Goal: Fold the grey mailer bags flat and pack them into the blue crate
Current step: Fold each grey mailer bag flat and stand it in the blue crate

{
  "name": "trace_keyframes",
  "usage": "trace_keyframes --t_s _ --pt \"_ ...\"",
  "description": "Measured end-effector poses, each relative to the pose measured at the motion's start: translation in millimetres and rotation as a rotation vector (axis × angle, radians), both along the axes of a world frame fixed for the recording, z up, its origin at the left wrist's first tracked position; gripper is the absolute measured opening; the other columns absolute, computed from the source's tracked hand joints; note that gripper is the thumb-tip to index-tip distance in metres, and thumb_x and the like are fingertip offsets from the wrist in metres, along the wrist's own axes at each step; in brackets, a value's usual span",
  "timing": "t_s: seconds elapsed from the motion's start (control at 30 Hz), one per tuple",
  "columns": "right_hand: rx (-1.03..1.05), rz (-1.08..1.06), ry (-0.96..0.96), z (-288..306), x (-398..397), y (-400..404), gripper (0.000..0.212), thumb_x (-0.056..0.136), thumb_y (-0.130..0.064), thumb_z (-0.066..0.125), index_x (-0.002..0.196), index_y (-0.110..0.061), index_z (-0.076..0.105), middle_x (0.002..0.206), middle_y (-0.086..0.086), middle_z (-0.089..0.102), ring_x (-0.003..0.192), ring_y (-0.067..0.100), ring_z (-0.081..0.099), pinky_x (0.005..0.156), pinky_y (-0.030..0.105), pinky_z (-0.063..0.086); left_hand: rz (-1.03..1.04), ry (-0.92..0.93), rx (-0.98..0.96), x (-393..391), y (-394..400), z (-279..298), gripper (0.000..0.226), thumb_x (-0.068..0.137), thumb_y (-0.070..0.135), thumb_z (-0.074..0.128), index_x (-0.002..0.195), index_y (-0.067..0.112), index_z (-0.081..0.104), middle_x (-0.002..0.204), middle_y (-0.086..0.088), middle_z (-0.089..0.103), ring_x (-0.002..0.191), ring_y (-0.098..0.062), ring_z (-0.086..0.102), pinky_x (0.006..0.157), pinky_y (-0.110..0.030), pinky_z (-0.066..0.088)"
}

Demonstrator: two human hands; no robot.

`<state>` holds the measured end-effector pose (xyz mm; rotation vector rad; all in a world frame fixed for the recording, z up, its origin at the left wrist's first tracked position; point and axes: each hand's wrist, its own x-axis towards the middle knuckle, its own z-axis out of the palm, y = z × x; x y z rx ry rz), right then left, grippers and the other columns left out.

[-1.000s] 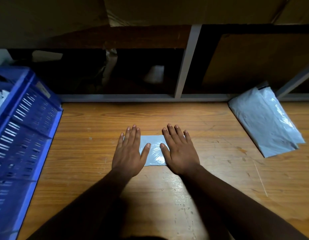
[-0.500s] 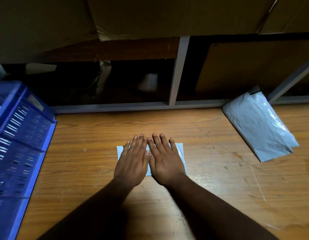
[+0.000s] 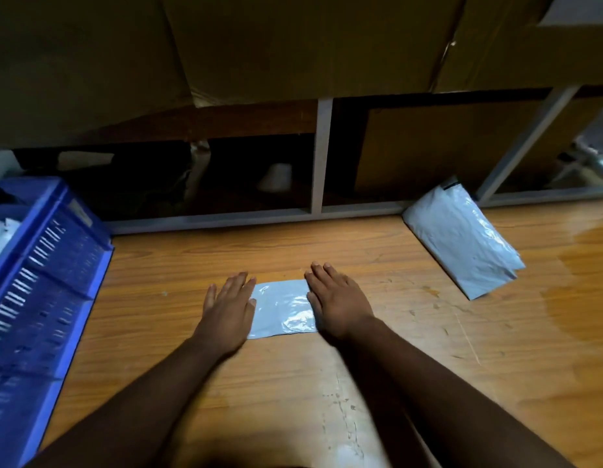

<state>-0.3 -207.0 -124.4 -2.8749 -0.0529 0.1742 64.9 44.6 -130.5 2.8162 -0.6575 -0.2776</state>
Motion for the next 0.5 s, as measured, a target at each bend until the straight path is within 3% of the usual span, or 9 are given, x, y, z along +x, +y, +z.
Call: trace_keyframes --t_s 0.1,0.13,0.2,0.27,0.37,0.5 --pt "-0.001 -0.012 -0.035 14 0 -8 0.046 0.095 -0.037 0.05 0.137 -0.02 0.056 0.139 0.01 0.057 0.127 0.036 0.053 0.096 0.044 0.048 0.002 -0.011 -0.119 13 3 17 0.039 0.095 0.03 0.055 0.131 0.02 0.065 0.138 -0.002 0.056 0.133 -0.025 0.049 0.11 -0.041 0.031" --pt "0.019 -0.032 -0.047 20 1 -10 0.043 0.094 -0.035 0.052 0.133 -0.019 0.058 0.129 0.009 0.061 0.118 0.036 0.057 0.089 0.044 0.049 -0.006 0.009 -0.105 16 2 24 0.031 0.092 0.031 0.062 0.121 0.023 0.068 0.127 0.001 0.06 0.126 -0.024 0.053 0.106 -0.038 0.032" --pt "0.064 -0.043 -0.039 34 7 -12 0.043 0.093 -0.027 0.06 0.135 -0.019 0.06 0.125 0.008 0.064 0.116 0.035 0.057 0.089 0.042 0.048 0.005 0.101 -0.081 21 0 38 0.017 0.088 0.034 0.072 0.103 0.032 0.067 0.108 0.013 0.061 0.115 -0.015 0.056 0.101 -0.034 0.028" --pt "0.089 -0.028 -0.058 49 12 -16 0.036 0.089 -0.021 0.066 0.125 -0.023 0.07 0.116 0.006 0.065 0.113 0.032 0.058 0.087 0.04 0.049 0.023 0.148 -0.143 26 0 54 0.016 0.086 0.037 0.075 0.094 0.036 0.062 0.094 0.02 0.063 0.104 -0.009 0.06 0.102 -0.034 0.027" --pt "0.199 -0.042 -0.234 70 7 -27 0.023 0.084 -0.018 0.071 0.104 -0.027 0.073 0.104 0.0 0.06 0.105 0.024 0.057 0.078 0.037 0.049 -0.011 -0.033 -0.294 28 7 80 0.019 0.086 0.032 0.077 0.093 0.041 0.063 0.092 0.024 0.062 0.101 -0.006 0.058 0.101 -0.034 0.028" --pt "0.296 -0.003 -0.532 87 -15 -34 0.028 0.078 -0.006 0.075 0.098 -0.022 0.066 0.106 -0.004 0.058 0.1 0.017 0.055 0.077 0.034 0.045 -0.132 -0.353 -0.485 11 11 95 0.016 0.086 0.018 0.071 0.096 0.03 0.068 0.104 0.016 0.061 0.107 -0.006 0.053 0.103 -0.032 0.024"
